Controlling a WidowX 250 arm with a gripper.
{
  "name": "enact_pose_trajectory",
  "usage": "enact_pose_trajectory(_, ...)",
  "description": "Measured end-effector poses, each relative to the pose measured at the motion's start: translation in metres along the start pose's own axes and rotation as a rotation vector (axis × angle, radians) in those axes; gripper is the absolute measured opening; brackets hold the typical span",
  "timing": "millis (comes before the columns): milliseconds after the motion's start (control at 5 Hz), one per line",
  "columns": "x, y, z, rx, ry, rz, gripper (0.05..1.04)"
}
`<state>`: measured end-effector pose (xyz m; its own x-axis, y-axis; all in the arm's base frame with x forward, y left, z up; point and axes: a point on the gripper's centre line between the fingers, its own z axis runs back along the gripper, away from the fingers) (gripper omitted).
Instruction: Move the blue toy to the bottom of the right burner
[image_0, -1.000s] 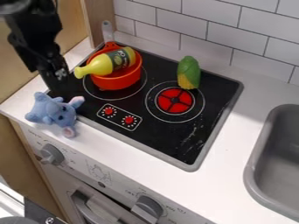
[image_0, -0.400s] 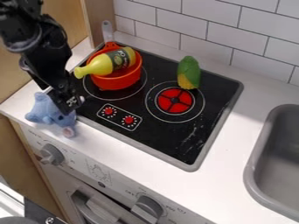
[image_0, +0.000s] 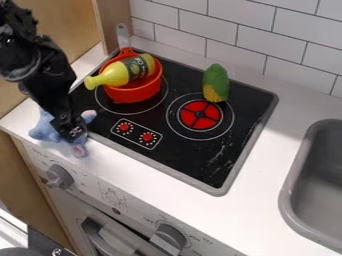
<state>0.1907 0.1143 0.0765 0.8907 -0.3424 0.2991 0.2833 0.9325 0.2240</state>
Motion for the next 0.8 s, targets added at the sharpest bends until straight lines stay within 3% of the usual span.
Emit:
enact_pose_trajectory(600,-0.017,0.014,-0.028,0.042,-0.079,-0.031,0.989)
enact_pose_trajectory(800,-0.017,0.017,-0.033,0.055,-0.091,-0.018,0.889)
